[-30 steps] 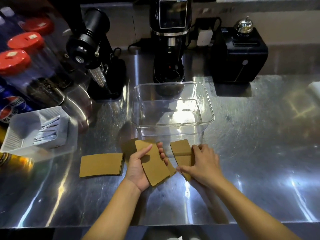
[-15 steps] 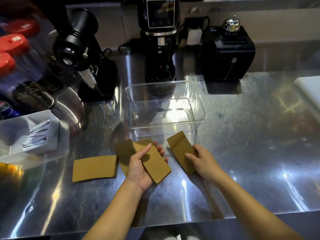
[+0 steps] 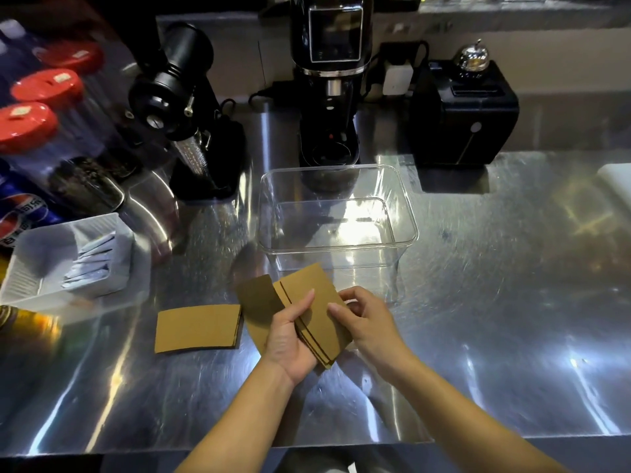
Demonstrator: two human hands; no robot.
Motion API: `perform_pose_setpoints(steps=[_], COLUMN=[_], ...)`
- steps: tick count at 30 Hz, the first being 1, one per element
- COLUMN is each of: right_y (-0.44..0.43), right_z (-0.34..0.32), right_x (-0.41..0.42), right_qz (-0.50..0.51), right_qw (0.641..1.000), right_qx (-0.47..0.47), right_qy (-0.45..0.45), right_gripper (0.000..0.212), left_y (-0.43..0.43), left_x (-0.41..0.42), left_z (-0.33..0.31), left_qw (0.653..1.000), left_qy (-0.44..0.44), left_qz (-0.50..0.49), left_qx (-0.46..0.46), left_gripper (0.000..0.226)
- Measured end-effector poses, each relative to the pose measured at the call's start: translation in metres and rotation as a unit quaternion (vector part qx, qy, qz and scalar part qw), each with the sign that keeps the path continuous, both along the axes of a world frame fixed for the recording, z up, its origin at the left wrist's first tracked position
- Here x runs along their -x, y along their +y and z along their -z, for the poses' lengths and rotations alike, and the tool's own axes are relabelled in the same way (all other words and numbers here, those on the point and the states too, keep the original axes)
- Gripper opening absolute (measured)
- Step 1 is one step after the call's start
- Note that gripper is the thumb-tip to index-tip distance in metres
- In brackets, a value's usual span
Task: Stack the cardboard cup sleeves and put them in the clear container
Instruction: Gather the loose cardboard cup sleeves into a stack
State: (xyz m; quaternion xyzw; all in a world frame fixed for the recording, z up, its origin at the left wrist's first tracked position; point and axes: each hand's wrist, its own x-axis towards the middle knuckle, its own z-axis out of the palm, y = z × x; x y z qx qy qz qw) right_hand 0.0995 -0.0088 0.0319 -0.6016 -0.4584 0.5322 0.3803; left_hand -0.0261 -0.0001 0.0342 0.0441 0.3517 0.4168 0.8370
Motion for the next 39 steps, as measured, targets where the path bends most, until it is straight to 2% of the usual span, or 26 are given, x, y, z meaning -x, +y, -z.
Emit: perform_pose_setpoints(steps=[2, 4, 5, 10, 13, 17, 20, 23, 25, 27, 30, 35, 39], right_y=[-0.001, -0.001, -0.001, 0.0, 0.004, 0.007, 0.006, 0.002, -0.003, -0.005, 0.0, 0.006, 0.013], right_z=[0.0, -0.001, -0.001, 0.001, 0.005, 0.01, 0.014, 0.017, 0.019, 0.02, 0.017, 0.014, 0.015], right_x=[0.006, 0.011, 0.013, 0.019, 0.017, 0.011, 0.014, 0.02, 0.024, 0.027, 0.027, 0.013, -0.006], right_qz=[-0.021, -0.044, -0.051, -0.058, -0.034, -0.053, -0.097, -0.12, -0.133, -0.143, -0.147, -0.117, -0.093], right_qw=[0.996, 0.981, 0.976, 0.981, 0.977, 0.937, 0.882, 0.852, 0.837, 0.833, 0.85, 0.925, 0.949], right_qx=[-0.037, -0.071, -0.08, -0.078, -0.075, -0.062, -0.041, -0.007, -0.006, -0.006, 0.026, 0.07, 0.082], right_qy=[-0.078, -0.177, -0.198, -0.17, -0.197, -0.339, -0.459, -0.51, -0.531, -0.534, -0.504, -0.355, -0.289], right_gripper=[0.006, 0.014, 0.018, 0.008, 0.015, 0.034, 0.056, 0.075, 0.081, 0.077, 0.066, 0.027, 0.022], left_y=[-0.001, -0.002, -0.003, -0.005, -0.004, -0.003, -0.003, -0.004, -0.005, -0.006, -0.005, -0.004, -0.004], left_x=[0.002, 0.005, 0.007, 0.02, 0.033, 0.053, 0.061, 0.063, 0.061, 0.059, 0.055, 0.053, 0.05], left_z=[0.002, 0.005, 0.007, 0.009, 0.01, 0.013, 0.013, 0.014, 0.013, 0.013, 0.01, 0.009, 0.009], left_qw=[1.0, 0.999, 0.998, 0.997, 0.994, 0.988, 0.983, 0.981, 0.983, 0.983, 0.984, 0.985, 0.987], left_qy=[-0.015, -0.028, -0.032, -0.033, -0.011, 0.012, 0.02, 0.032, 0.041, 0.047, 0.044, 0.027, -0.001], left_qz=[-0.002, -0.027, -0.042, -0.061, -0.106, -0.151, -0.181, -0.189, -0.181, -0.176, -0.171, -0.168, -0.16], left_qx=[-0.009, -0.021, -0.024, -0.026, -0.012, 0.0, 0.004, 0.01, 0.012, 0.014, 0.02, 0.019, 0.03], left_gripper=[0.026, 0.025, 0.025, 0.024, 0.02, 0.028, 0.025, 0.024, 0.026, 0.031, 0.036, 0.039, 0.034])
